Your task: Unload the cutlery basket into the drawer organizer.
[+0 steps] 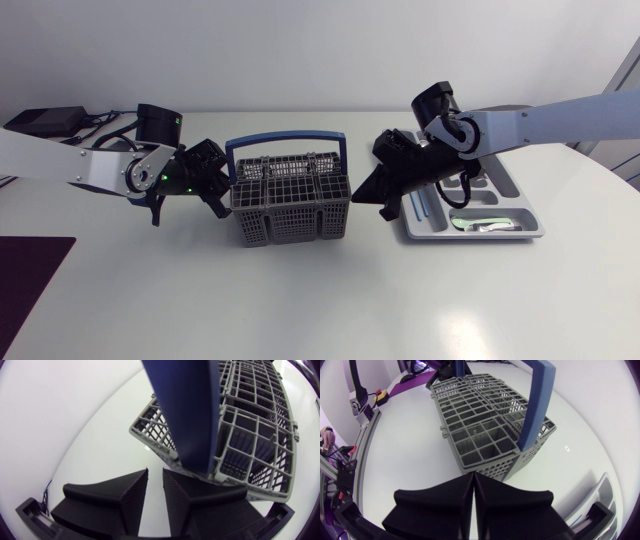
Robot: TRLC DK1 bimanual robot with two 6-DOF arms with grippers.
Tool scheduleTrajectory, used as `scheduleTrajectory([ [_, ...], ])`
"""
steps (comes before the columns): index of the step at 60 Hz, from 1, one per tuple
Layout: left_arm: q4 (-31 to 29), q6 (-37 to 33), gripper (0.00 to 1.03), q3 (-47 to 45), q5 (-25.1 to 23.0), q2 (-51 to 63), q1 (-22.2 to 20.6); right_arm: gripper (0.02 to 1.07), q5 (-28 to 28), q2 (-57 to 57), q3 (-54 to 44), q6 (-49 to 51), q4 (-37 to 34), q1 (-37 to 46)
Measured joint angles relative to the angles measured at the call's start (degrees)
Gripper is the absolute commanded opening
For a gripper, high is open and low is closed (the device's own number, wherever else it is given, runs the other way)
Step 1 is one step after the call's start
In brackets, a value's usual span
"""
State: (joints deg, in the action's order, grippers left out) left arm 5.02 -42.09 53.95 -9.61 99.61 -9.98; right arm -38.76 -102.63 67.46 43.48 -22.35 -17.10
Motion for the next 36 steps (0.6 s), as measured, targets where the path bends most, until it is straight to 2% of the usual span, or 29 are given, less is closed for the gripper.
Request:
scheduleTrajectory([
  [16,0.02,0.0,0.25,0.02,0.07,0.33,0.28,0.08,-0.11,0.52,-1.55,0.02,1.62,-0.11],
  [36,0.04,0.02,0.25,0.02,0.02,0.33,3.08,0.08,-1.51,2.89,-4.7,0.07,2.89,-2.23],
])
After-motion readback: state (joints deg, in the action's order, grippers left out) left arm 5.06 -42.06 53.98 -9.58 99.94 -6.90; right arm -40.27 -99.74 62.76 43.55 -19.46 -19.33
